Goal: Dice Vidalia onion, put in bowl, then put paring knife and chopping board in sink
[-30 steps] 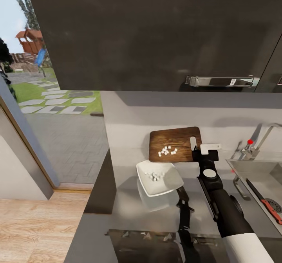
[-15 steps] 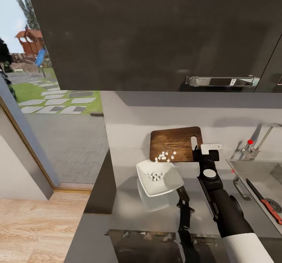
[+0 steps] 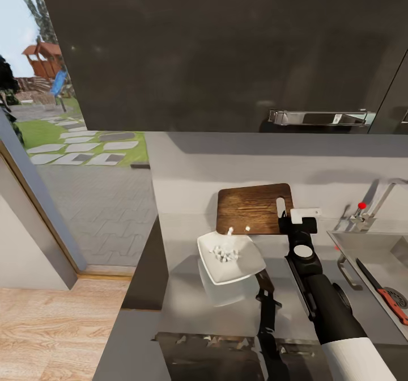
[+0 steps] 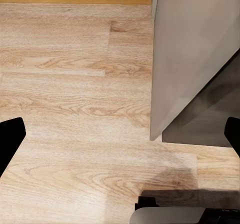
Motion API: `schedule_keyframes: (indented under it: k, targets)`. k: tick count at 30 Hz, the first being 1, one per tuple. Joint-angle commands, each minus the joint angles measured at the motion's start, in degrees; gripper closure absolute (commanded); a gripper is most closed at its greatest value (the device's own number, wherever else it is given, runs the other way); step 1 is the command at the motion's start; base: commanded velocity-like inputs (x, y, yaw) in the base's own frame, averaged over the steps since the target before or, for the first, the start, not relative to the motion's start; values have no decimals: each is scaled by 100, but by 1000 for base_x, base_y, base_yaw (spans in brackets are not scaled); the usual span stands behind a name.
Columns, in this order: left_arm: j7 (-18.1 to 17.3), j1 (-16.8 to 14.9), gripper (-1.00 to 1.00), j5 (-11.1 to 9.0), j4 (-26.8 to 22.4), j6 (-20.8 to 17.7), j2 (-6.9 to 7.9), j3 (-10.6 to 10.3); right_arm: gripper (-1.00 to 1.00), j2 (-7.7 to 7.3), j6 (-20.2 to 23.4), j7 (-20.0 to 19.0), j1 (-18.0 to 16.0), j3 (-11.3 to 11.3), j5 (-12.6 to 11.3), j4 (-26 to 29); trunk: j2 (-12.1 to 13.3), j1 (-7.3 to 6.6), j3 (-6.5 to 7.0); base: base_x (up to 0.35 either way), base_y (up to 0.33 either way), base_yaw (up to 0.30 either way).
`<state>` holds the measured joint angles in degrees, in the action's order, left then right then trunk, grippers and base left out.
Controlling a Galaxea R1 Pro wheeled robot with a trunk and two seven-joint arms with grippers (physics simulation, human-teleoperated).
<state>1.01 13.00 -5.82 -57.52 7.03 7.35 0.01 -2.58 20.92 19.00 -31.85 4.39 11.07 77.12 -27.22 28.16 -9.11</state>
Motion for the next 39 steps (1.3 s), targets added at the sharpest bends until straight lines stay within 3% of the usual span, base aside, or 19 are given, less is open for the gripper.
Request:
schedule_keyframes:
  k: [1,21,28,30,35,39]
  targets:
    - [10,1,-100,-59,-5,9,3,-10,100,-6,53,25,-5,18,53,5,-10,3,-10,0,0,0]
    - [12,1,-100,-59,-5,9,3,-10,100,4,57,0,-5,16,44,5,-10,3,-10,-4,0,0]
    - [9,1,-100,-59,1,9,3,-10,100,149,106,-88,-5,24,-22,5,-10,3,-10,-251,0,0]
    - [10,1,-100,-59,-1,9,3,-10,100,192,119,-154,-5,21,-60,5,-10,3,-10,-333,0,0]
    - [13,1,-100,-59,-5,9,3,-10,100,230,154,-311,-5,12,-502,12,-10,3,-10,-342,0,0]
    - [12,1,-100,-59,-5,9,3,-10,100,231,158,-324,-5,10,-567,17,-10,3,-10,-344,-1,0]
